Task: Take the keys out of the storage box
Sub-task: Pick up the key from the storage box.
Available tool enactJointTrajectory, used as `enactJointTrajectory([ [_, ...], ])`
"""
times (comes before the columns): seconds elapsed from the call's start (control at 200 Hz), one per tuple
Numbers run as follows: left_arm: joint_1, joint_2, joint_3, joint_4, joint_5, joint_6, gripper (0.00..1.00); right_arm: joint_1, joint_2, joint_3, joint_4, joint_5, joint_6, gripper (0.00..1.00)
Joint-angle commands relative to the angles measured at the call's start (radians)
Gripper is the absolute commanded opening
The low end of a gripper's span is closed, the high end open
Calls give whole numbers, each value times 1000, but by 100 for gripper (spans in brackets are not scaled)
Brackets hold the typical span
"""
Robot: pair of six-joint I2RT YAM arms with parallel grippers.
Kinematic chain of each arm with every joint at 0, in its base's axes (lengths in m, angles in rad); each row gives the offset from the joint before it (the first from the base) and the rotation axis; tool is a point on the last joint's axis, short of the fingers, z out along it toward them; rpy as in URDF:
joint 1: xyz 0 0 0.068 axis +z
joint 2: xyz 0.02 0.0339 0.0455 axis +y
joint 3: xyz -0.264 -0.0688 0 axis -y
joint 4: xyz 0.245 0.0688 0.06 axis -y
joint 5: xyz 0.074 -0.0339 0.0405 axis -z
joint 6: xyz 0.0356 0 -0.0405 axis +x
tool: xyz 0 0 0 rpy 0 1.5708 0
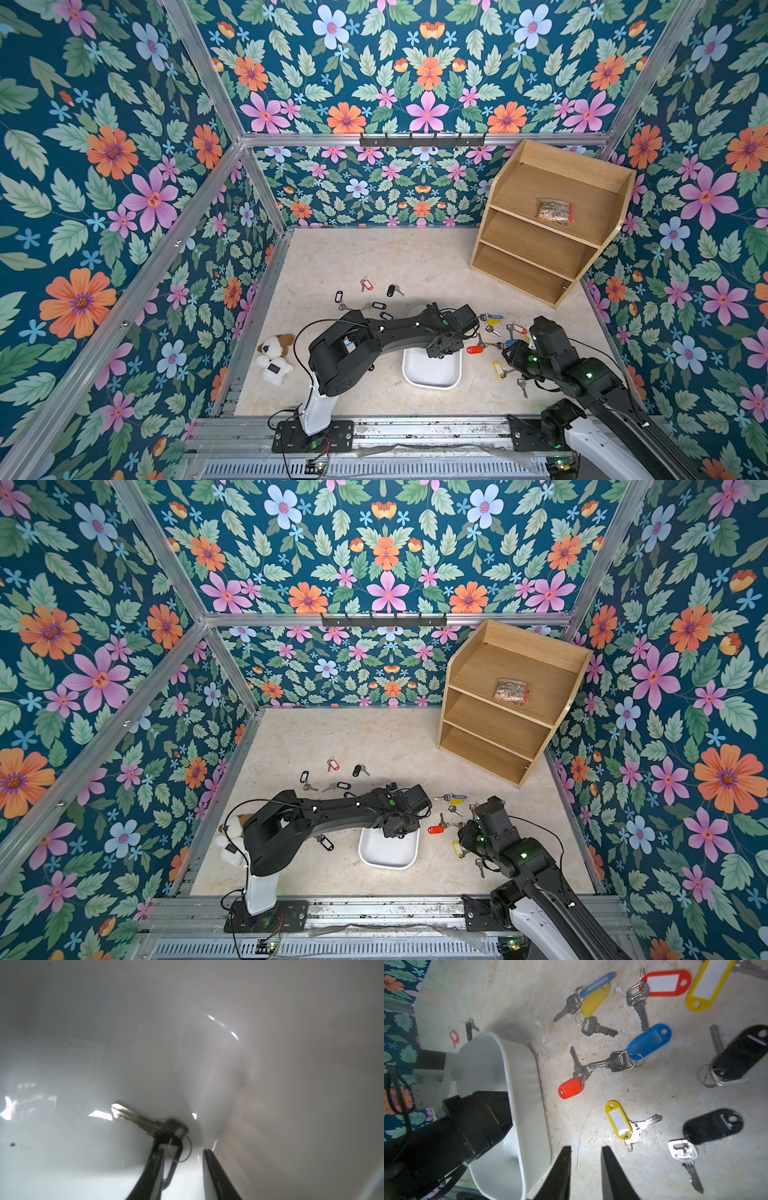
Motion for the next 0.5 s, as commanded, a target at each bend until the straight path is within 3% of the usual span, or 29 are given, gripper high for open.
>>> enactJointTrajectory([
  [0.0, 5, 14, 15, -28, -22, 15, 36, 1, -5, -1, 9, -5, -11, 29],
  [0.27, 6, 38, 71, -87, -68, 58, 28, 2, -15, -3, 1, -4, -12, 29],
  [0.495, 6, 46, 108, -148, -119, 110, 9, 0, -12, -2, 0, -5, -12, 28],
])
